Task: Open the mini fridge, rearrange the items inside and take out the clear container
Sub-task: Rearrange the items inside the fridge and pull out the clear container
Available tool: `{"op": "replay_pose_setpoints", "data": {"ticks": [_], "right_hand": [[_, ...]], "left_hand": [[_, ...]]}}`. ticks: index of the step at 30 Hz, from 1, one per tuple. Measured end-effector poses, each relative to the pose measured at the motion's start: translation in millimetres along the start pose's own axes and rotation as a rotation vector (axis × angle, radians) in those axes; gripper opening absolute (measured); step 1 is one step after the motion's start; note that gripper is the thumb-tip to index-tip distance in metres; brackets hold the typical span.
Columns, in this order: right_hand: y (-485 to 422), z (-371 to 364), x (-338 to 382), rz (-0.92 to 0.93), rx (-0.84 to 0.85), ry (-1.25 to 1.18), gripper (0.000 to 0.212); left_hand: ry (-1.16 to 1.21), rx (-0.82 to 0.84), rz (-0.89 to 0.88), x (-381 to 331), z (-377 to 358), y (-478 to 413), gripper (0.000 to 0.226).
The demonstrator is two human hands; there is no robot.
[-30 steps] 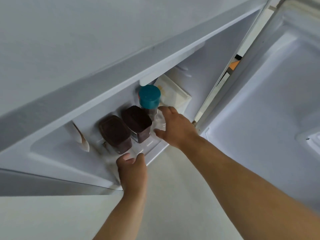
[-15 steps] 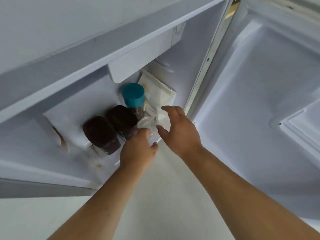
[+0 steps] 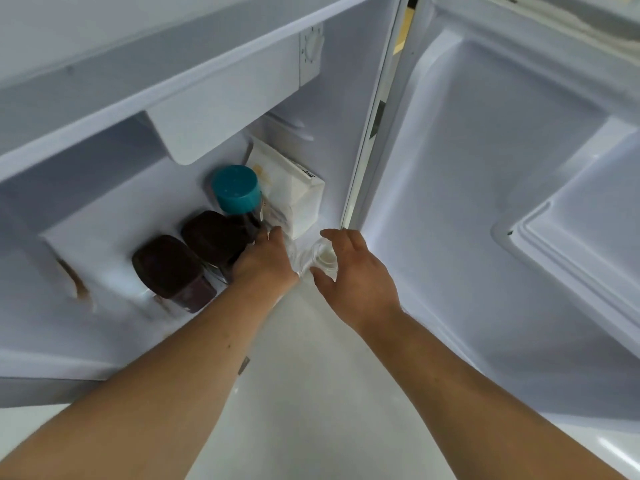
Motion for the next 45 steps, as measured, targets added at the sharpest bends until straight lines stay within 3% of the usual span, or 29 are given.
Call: {"op": "replay_pose_setpoints", "data": {"ticks": [9,15,22,31,34,39,45], "right_hand": [[2.2,-1.1,-5.4,-0.001,0.059,0.027,0.059],[7.7,-2.4,-11.6,0.006,0.086,0.059,0.058],[13.3,1.0,-14.8,-0.015,0.106,0.054,0.056],[33.9,32.2,-11.6,-0.046,0.100,0.088,0.055],[50.2,49.0,-11.3,-0.070,0.093,0.077,0.056],[82.4,75.1,-6.4,-0.105,0.089,0.079,0.057],[120.8,104.4,8.4,-0.085,0.114,0.106,0.060]], "left_hand": [[-0.081,0.086,0.037,-13.4,-2.1,-18.1,0.074],[-0.105,0.143,0.044,-13.4,-0.7,-12.8,0.074],[-0.108,0.031,-0.025,-11.1,5.5,5.2,0.071],[-0.348,-0.144,-0.130,-15.0,17.8,54.6,0.087],[-0.307,-0.164,-0.170,-14.7,25.2,77.5,0.089],[-0.095,0.019,-0.183,-19.3,32.6,115.7,0.088],[-0.045,0.026,-0.240,-30.2,44.9,165.4,0.095]]}}
Point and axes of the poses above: each hand's wrist, its own y-axis away from the middle knuckle, its own z-axis out of the back of the hand, x = y × z, the point moved 4 cm from there along -y, towards the middle knuckle, and after that the axes turned 4 degrees about z, right-handed, at the moved point
